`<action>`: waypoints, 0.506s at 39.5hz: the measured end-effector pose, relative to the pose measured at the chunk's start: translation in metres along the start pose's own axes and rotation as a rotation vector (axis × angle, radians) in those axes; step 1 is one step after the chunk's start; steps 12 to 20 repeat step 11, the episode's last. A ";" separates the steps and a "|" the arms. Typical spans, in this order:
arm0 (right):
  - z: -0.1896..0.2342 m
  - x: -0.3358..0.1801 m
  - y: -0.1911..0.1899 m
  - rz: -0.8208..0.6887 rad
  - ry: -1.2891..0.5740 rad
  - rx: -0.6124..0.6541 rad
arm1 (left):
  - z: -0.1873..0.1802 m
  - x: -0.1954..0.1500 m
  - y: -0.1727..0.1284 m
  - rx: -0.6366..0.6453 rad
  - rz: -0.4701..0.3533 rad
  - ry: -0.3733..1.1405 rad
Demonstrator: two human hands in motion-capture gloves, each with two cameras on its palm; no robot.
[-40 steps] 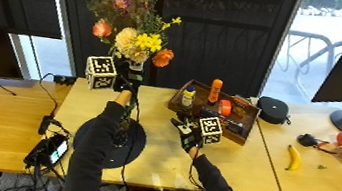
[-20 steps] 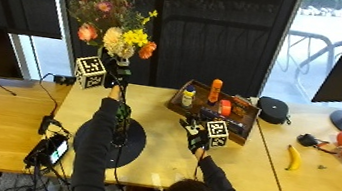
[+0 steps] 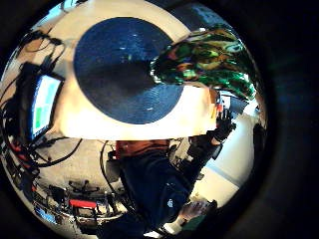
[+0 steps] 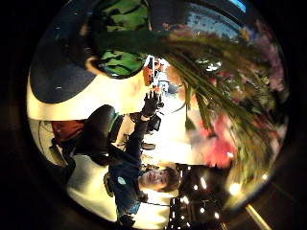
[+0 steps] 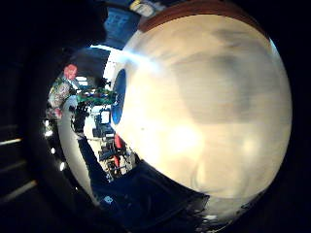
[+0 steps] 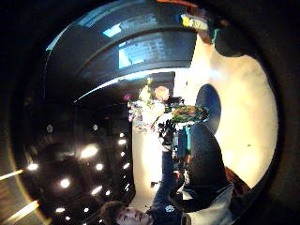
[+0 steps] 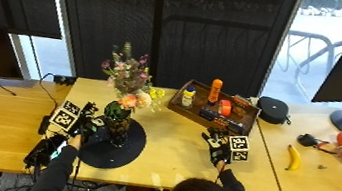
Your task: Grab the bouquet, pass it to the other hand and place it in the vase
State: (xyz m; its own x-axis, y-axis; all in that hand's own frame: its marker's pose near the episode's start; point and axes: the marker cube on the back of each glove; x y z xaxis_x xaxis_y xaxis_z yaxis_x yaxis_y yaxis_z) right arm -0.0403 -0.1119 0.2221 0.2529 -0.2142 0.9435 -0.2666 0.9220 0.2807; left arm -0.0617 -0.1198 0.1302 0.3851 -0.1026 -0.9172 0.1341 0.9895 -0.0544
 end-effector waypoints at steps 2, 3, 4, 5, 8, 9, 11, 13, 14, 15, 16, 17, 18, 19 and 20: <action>-0.010 0.017 -0.004 0.016 0.037 0.042 | -0.007 -0.001 0.006 0.020 0.005 -0.003; -0.014 0.024 -0.005 0.034 0.054 0.057 | -0.011 0.000 0.008 0.030 0.008 -0.003; -0.019 0.032 -0.007 0.054 0.075 0.074 | -0.015 0.002 0.011 0.038 0.013 -0.001; -0.022 0.039 -0.010 0.070 0.098 0.094 | -0.018 0.005 0.012 0.046 0.017 0.002; -0.027 0.040 -0.012 0.053 0.082 0.098 | -0.028 0.013 0.016 0.063 0.031 0.009; -0.026 0.035 -0.011 0.030 0.053 0.082 | -0.030 0.016 0.017 0.068 0.035 0.011; -0.025 0.026 -0.009 0.012 0.007 0.056 | -0.034 0.020 0.020 0.077 0.041 0.011; -0.025 0.026 -0.009 0.012 0.007 0.056 | -0.034 0.020 0.020 0.077 0.041 0.011; -0.025 0.026 -0.009 0.012 0.007 0.056 | -0.034 0.020 0.020 0.077 0.041 0.011; -0.025 0.026 -0.009 0.012 0.007 0.056 | -0.034 0.020 0.020 0.077 0.041 0.011; -0.025 0.026 -0.009 0.012 0.007 0.056 | -0.034 0.020 0.020 0.077 0.041 0.011; -0.025 0.026 -0.009 0.012 0.007 0.056 | -0.034 0.020 0.020 0.077 0.041 0.011; -0.025 0.026 -0.009 0.012 0.007 0.056 | -0.034 0.020 0.020 0.077 0.041 0.011; -0.025 0.026 -0.009 0.012 0.007 0.056 | -0.034 0.020 0.020 0.077 0.041 0.011; -0.025 0.026 -0.009 0.012 0.007 0.056 | -0.034 0.020 0.020 0.077 0.041 0.011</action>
